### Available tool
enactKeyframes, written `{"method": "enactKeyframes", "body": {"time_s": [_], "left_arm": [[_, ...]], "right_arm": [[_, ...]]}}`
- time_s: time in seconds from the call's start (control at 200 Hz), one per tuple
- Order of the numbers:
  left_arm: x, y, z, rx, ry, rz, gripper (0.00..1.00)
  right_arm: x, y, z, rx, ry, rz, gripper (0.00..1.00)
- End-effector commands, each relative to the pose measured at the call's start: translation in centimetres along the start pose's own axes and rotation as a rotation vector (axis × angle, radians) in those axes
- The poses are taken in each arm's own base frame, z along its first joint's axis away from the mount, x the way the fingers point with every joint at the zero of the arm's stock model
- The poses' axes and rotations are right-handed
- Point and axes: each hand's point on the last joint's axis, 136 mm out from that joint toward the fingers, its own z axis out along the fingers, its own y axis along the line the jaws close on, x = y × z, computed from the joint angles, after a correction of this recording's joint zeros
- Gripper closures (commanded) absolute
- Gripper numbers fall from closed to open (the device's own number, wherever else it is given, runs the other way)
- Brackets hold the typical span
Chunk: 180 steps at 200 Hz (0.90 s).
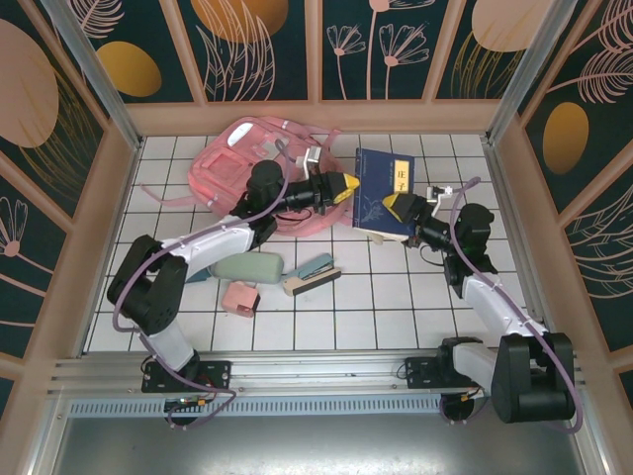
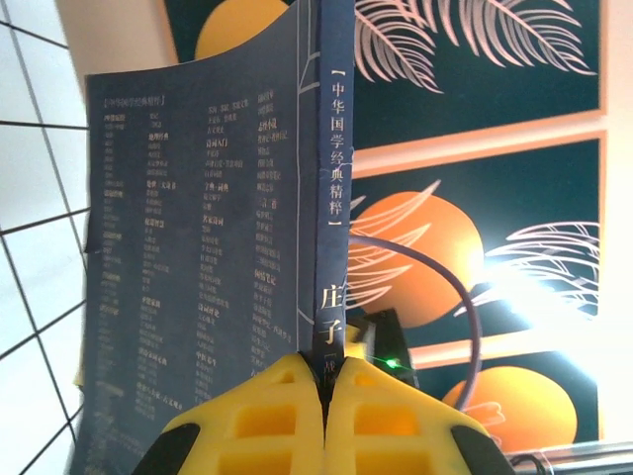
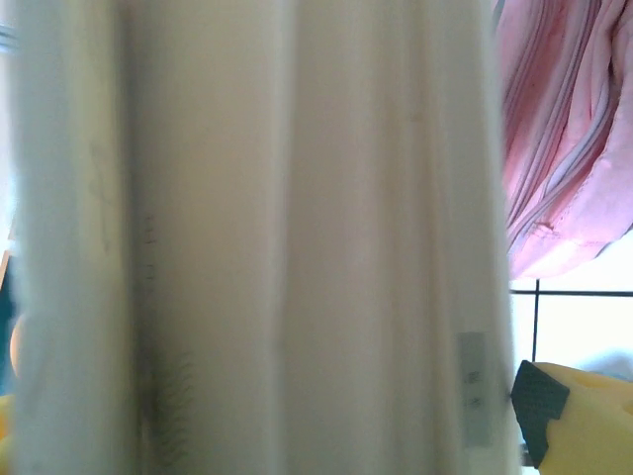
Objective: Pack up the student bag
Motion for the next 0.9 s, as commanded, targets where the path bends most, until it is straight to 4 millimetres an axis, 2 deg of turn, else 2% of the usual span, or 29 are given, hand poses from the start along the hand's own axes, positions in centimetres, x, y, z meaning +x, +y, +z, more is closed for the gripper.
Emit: {"method": "enactKeyframes", "body": {"time_s": [0.0, 0.165, 0.22, 0.46, 0.631, 0.681, 0.766, 0.806, 0.836, 0.896], "left_arm": [[0.9, -5.6, -1.3, 0.109, 0.008, 0.124, 1.00], [1.3, -6.7, -1.8, 0.118, 0.010, 0.141, 1.00], [1.4, -6.8, -1.9, 0.117, 0.013, 0.143, 1.00], [1.9, -6.0, -2.3, 0.107, 0.013, 0.138, 1.00], [2.0, -5.2, -2.5, 0.093, 0.007, 0.136, 1.00], [1.8, -4.7, -2.5, 0.075, -0.002, 0.146, 1.00], [1.4, -2.7, -2.3, -0.001, -0.023, 0.143, 1.00], [1.3, -1.8, -2.3, -0.022, -0.024, 0.148, 1.00], [1.2, -0.9, -2.2, -0.051, -0.026, 0.146, 1.00], [0.8, 1.0, -2.5, -0.111, -0.043, 0.136, 1.00]], "right_arm": [[-0.2, 1.6, 0.0, -0.028, 0.000, -0.052, 0.01], [-0.2, 1.1, 0.1, -0.016, -0.003, -0.039, 0.01], [0.0, 1.5, 0.1, -0.038, -0.002, -0.034, 0.01], [1.0, 6.3, 0.4, -0.196, 0.024, -0.063, 0.02], [0.9, 8.1, -0.4, -0.250, -0.005, -0.063, 0.07], [0.7, 8.0, -0.4, -0.242, -0.018, -0.057, 0.14], [0.0, 6.5, -0.5, -0.179, -0.080, -0.033, 0.41], [0.0, 5.9, -0.5, -0.169, -0.093, -0.027, 0.50], [-0.1, 5.3, -0.4, -0.152, -0.099, -0.016, 0.54], [-0.4, 3.7, -0.3, -0.101, -0.117, -0.005, 0.54]]}}
